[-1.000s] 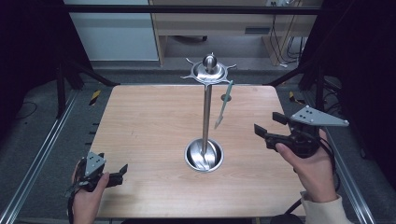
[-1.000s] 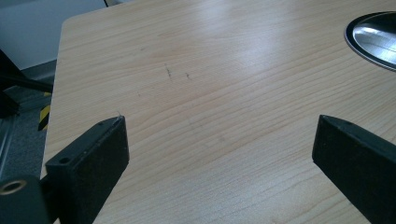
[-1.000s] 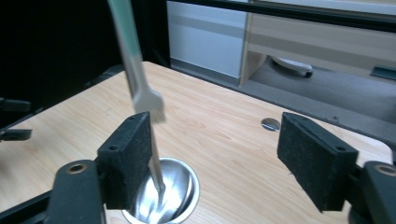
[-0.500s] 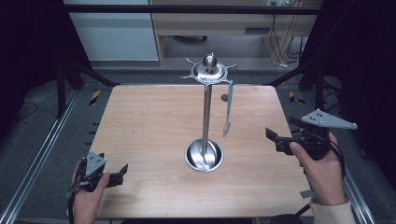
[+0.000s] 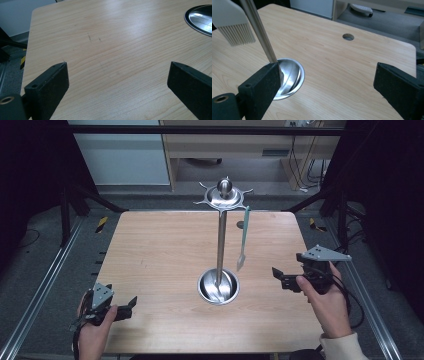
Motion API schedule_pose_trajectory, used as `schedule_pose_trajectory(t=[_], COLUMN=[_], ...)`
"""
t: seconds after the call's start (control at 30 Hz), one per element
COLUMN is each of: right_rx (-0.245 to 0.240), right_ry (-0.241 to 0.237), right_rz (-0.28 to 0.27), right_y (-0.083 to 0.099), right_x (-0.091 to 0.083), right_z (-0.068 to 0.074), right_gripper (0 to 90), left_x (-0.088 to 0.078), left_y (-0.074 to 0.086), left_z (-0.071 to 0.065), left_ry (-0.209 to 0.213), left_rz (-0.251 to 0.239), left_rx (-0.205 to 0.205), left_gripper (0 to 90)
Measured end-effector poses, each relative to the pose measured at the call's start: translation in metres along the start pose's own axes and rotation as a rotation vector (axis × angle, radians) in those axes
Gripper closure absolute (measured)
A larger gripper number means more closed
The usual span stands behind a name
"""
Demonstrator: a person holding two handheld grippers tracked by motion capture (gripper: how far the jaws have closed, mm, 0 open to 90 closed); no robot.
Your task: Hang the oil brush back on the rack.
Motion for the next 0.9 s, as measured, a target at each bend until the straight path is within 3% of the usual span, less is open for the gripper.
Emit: schedule_pose_trajectory(t=[0.27,0.37,0.9], right_rx=[-0.016,0.010,0.031], right_ry=[0.007,0.016,0.016], right_rz=[0.062,0.078,0.162], right_y=[0.018,0.026,0.060], right_x=[0.026,0.035,0.071], right_z=[0.006,0.006,0.005], right_gripper=[10.2,10.8,11.0], left_x=[0.000,0.000,0.001], left_y=[0.000,0.001,0.001], left_z=[-0.001,-0.001,-0.001], left_ry=[0.003,0.006,0.006], left_rz=[0.002,0.006,0.004], left_rx=[0.004,0.008,0.003], left_gripper=[3.3,3.3,3.3])
Point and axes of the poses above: each handheld gripper's, and its own axes: x roughly forward along the jaws, y roughly out of its underside, z roughly to its left, the point moved 9 cm from there along x, roughly forward along the jaws
